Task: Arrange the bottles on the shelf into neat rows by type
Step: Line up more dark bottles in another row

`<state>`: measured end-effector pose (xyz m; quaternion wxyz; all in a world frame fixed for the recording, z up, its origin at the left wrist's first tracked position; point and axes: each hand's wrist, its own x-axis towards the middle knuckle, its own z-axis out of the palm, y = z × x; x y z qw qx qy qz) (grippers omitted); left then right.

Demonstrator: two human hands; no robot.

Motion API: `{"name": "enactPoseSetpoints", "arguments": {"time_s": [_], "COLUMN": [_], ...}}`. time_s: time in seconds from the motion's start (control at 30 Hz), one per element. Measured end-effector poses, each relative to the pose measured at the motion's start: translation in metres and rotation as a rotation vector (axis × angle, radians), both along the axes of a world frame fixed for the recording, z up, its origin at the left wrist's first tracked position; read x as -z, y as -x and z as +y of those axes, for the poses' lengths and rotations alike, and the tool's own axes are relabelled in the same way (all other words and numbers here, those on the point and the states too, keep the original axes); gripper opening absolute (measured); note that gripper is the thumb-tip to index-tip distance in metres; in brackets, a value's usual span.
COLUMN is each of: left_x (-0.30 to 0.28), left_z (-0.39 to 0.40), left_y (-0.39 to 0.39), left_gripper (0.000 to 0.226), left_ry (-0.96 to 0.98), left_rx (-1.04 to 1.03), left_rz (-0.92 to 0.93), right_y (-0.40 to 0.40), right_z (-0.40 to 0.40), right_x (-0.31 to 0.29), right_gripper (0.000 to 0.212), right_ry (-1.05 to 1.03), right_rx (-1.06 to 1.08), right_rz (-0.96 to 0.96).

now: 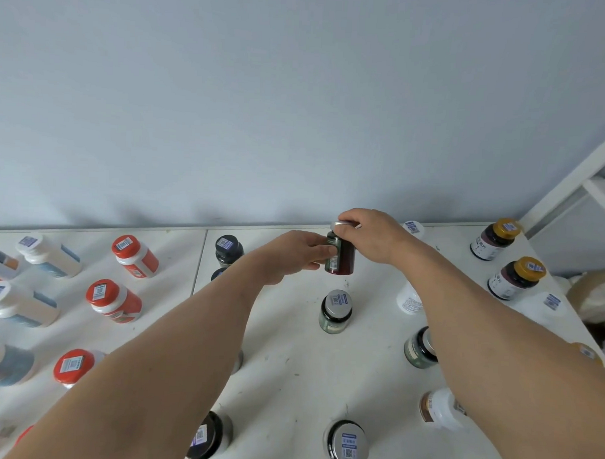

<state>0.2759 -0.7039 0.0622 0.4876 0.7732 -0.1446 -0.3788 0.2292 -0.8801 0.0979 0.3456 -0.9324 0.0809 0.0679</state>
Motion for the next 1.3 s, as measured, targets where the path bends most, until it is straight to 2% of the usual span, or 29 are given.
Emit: {"name": "enactPoseSetpoints", "arguments": {"time_s": [0.3, 0.37, 0.5, 0.77, 0.97, 1.03, 1.17, 1.3], "left_x": [0.000, -0.002, -0.002, 0.002, -0.001, -0.004, -0.015, -0.033], "left_z": [-0.001, -0.002, -0.004, 0.000, 0.000, 0.002, 0.005, 0.007], "left_y": [-0.001, 0.001, 0.005, 0.012, 0.021, 0.026, 0.039, 0.055], "left_gripper": [0.028, 0.028, 0.035, 0.051, 0.049, 0.045, 0.040, 0.037], "left_ry": [-0.015, -0.069, -0.353, -0.548, -0.672, -0.714, -0.791, -0.798], "left_rx": [-0.019, -0.022, 0.077, 0.156, 0.173, 0.166, 0.180, 0.190], "left_rz": [-0.005, -0.092, -0.460, -0.631, -0.690, -0.736, -0.894, -1.053], "right_y": [0.000, 0.000, 0.003, 0.010, 0.015, 0.018, 0.028, 0.048], "right_z": [-0.002, -0.002, 0.000, 0.003, 0.003, 0.003, 0.004, 0.007], "right_x": [0.002, 0.003, 0.012, 0.036, 0.039, 0.033, 0.017, 0.003], "right_gripper": [0.027, 0.030, 0.031, 0.041, 0.054, 0.054, 0.035, 0.030], "right_ry": [-0.019, -0.025, -0.048, -0.098, -0.149, -0.077, 0.175, 0.425], "right_rx": [-0.012, -0.030, -0.081, -0.107, -0.106, -0.100, -0.135, -0.230], "right_rz": [-0.016, -0.020, 0.005, 0.039, 0.042, -0.007, -0.167, -0.185]}}
